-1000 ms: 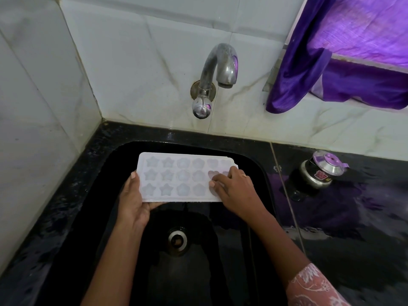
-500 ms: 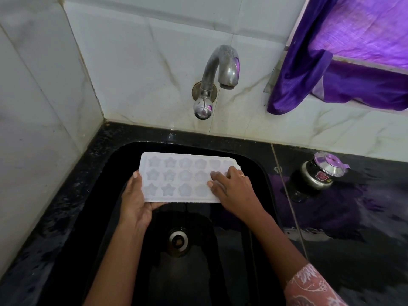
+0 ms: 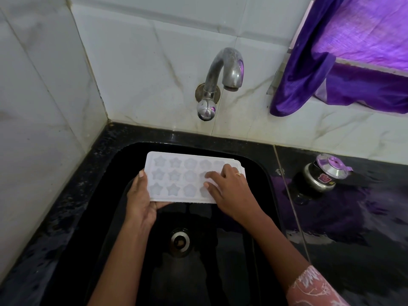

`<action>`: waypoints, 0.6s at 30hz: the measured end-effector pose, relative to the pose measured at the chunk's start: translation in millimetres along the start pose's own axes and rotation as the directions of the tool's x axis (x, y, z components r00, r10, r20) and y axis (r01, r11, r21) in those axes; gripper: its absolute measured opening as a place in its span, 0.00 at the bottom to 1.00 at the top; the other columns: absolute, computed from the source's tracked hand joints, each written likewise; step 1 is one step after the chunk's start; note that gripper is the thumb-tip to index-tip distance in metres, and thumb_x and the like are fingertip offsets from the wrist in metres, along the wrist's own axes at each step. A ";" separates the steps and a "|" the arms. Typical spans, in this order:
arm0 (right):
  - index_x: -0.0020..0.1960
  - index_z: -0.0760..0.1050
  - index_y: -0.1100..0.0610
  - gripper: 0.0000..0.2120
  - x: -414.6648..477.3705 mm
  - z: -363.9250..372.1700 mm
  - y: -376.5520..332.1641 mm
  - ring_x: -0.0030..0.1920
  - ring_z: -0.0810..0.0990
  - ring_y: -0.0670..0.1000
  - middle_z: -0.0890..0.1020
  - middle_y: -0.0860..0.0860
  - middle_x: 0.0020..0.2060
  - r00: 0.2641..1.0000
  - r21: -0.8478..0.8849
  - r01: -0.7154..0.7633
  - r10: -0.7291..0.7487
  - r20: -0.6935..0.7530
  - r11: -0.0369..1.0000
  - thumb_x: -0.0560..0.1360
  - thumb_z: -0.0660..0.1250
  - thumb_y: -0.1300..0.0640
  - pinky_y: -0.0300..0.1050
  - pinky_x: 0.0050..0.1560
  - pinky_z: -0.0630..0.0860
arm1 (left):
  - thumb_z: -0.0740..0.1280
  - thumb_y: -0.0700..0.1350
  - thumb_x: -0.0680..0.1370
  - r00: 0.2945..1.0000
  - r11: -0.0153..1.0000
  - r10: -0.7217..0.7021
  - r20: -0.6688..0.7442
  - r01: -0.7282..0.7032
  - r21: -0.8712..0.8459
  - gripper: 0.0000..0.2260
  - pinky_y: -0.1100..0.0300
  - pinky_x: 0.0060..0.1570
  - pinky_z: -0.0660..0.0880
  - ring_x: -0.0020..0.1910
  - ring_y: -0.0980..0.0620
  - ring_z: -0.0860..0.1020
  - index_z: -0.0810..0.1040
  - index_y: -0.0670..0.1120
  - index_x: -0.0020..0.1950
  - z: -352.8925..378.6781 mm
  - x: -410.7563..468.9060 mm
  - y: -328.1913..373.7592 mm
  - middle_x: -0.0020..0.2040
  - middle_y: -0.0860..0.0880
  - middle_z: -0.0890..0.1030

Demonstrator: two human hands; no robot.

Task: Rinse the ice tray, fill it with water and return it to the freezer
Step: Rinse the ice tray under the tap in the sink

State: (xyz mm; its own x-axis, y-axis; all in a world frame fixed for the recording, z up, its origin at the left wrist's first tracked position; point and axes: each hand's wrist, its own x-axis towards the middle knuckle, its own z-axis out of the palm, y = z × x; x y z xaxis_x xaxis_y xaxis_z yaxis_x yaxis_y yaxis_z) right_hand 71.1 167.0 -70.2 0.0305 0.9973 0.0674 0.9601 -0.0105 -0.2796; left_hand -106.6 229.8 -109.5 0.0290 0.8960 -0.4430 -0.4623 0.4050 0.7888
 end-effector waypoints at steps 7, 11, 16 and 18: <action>0.66 0.68 0.51 0.18 6.9 5.8 -2.9 0.55 0.69 0.53 0.70 0.54 0.52 0.996 -0.023 -0.025 0.027 0.080 0.999 0.80 0.54 0.46 0.47 0.55 0.63 | 0.54 0.53 0.81 1.000 1.000 -0.018 -0.018 0.018 -0.015 0.16 0.50 0.30 0.80 0.46 0.48 0.80 0.72 0.48 0.63 1.4 -3.0 -0.3 0.49 0.48 0.81; 0.64 0.70 0.51 0.17 4.7 6.3 -2.6 0.55 0.69 0.53 0.69 0.53 0.50 0.995 0.000 -0.019 0.019 0.100 1.000 0.79 0.55 0.46 0.46 0.54 0.62 | 0.53 0.53 0.81 1.000 1.000 -0.015 -0.020 0.015 -0.004 0.16 0.50 0.29 0.80 0.45 0.48 0.80 0.72 0.47 0.63 1.0 -3.9 -0.6 0.49 0.48 0.81; 0.61 0.73 0.52 0.16 2.9 4.7 2.3 0.55 0.69 0.54 0.69 0.53 0.50 0.995 -0.040 -0.038 0.042 0.088 0.998 0.79 0.55 0.46 0.45 0.53 0.62 | 0.54 0.52 0.81 1.000 1.000 -0.007 -0.011 0.007 -0.016 0.17 0.51 0.27 0.80 0.46 0.48 0.80 0.72 0.46 0.64 -0.2 -5.5 -1.5 0.49 0.48 0.80; 0.62 0.72 0.52 0.17 3.7 5.3 1.6 0.55 0.69 0.53 0.70 0.54 0.51 0.996 -0.038 -0.044 0.046 0.076 0.998 0.79 0.55 0.46 0.45 0.53 0.62 | 0.54 0.53 0.81 1.000 1.000 -0.010 -0.014 0.010 -0.016 0.17 0.51 0.28 0.80 0.46 0.47 0.80 0.71 0.46 0.65 -0.3 -5.1 -2.0 0.50 0.47 0.80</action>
State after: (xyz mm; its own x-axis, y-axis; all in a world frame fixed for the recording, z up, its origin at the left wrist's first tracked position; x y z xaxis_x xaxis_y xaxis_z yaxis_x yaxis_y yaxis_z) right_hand 71.2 171.1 -75.5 0.0538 0.9984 -0.0187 0.9677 -0.0568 -0.2458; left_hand -106.1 224.4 -108.9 0.0211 0.8891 -0.4572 -0.4761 0.4111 0.7774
